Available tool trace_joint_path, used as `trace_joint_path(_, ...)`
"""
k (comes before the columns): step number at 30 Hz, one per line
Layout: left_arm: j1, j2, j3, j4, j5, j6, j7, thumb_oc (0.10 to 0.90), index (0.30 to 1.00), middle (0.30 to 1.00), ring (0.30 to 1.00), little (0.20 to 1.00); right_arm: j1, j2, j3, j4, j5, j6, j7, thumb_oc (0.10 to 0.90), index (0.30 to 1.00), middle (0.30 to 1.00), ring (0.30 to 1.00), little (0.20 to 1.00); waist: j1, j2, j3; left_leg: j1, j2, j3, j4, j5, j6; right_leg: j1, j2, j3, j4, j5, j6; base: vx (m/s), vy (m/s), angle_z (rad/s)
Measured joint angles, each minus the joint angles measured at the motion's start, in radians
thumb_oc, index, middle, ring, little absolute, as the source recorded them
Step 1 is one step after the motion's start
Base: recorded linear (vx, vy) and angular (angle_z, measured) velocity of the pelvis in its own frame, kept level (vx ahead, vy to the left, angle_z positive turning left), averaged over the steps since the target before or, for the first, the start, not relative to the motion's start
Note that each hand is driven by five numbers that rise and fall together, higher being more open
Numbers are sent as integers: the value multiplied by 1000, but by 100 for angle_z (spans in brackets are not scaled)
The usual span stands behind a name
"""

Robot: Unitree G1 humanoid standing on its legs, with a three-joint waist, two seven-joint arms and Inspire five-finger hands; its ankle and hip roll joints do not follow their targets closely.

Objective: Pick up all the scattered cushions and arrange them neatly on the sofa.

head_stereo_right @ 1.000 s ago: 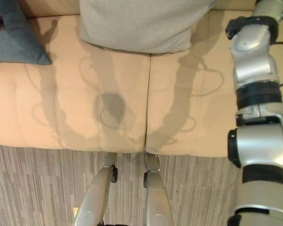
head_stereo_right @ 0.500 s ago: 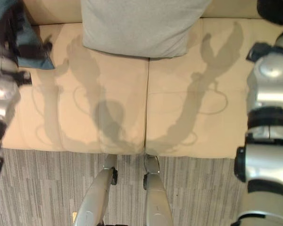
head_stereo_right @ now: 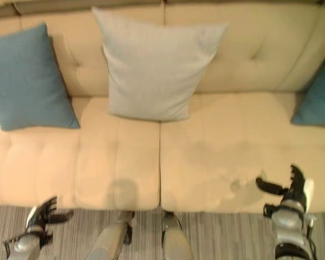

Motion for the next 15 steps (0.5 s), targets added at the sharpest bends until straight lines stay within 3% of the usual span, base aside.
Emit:
trace_joint_path(3, 29, -36, 6, 111, 146, 11, 4, 800, 900, 900, 900, 900, 40, 23, 8, 133, -60, 9, 33, 800, 900, 900, 900, 900, 3, -7, -48, 87, 3, -5, 1, -8, -1, 92, 3, -17, -2, -22, -4, -83, -207, 9)
trace_joint_path(5, 66, -57, -33, 138, 223, 21, 6, 800, 900, 900, 900, 900, 79, 39, 14, 224, -85, 29, 38, 800, 900, 900, 900, 900, 9, -9, -123, 108, 5, -22, 0, -19, -11, 121, 6, -33, -5, -41, -10, -296, -134, 27)
trace_joint_path(7, 67, -73, -71, 138, 255, 27, 1, 800, 900, 900, 900, 900, 99, 69, 20, 330, -50, 40, 61, 800, 900, 900, 900, 900, 20, -15, -164, 97, 10, -51, 1, -15, -58, 123, 13, -71, -7, -52, -29, -275, -91, 44)
trace_joint_path(8, 66, -85, -72, 134, 258, 26, 2, 800, 900, 900, 900, 900, 111, 79, 23, 357, -44, 46, 70, 800, 900, 900, 900, 900, 23, -10, -170, 86, 15, -68, 2, -1, -62, 121, 20, -87, -2, -49, -31, -373, -101, 62)
trace_joint_path(10, 50, -107, -94, 133, 258, 26, 5, 800, 900, 900, 900, 900, 134, 108, 42, 393, -26, 51, 83, 800, 900, 900, 900, 900, 25, -2, -180, 55, 23, -93, 0, 21, -122, 109, 33, -138, 2, -38, -55, -368, -66, 58)
trace_joint_path(11, 35, -116, -114, 134, 261, 26, 1, 800, 900, 900, 900, 900, 139, 137, 48, 398, -9, 60, 87, 800, 900, 900, 900, 900, 23, -9, -180, 40, 39, -53, 5, -36, -145, 89, 24, -161, -1, -17, -92, -481, -33, 55)
trace_joint_path(12, 8, -124, -112, 158, 270, 30, -2, 800, 900, 900, 900, 900, 141, 185, 53, 389, 8, 51, 90, 800, 900, 900, 900, 900, 17, -59, -174, -7, 12, 54, 147, -94, -96, 78, -28, -183, -1, -9, -107, -347, -9, 42)
trace_joint_path(13, 6, -129, -116, 161, 270, 30, -4, 800, 900, 900, 900, 900, 142, 208, 62, 380, 19, 52, 99, 800, 900, 900, 900, 900, 12, -83, -183, -12, -2, 74, 222, -124, -102, 66, -51, -191, 1, 6, -113, -214, 12, 27)
trace_joint_path(14, 4, -142, -120, 169, 270, 30, -1, 800, 900, 900, 900, 900, 148, 223, 76, 373, 28, 50, 101, 800, 900, 900, 900, 900, 9, -90, -189, -16, 0, 84, 348, -166, -120, 64, -66, -195, 1, 15, -128, -186, 68, 10)
trace_joint_path(15, 15, -163, -116, 181, 272, 33, -1, 800, 900, 900, 900, 900, 159, 230, 79, 359, 33, 45, 110, 800, 900, 900, 900, 900, 2, -88, -203, 23, 5, 75, 445, -213, -131, 75, -80, -192, 0, -8, -105, -278, 138, 26)
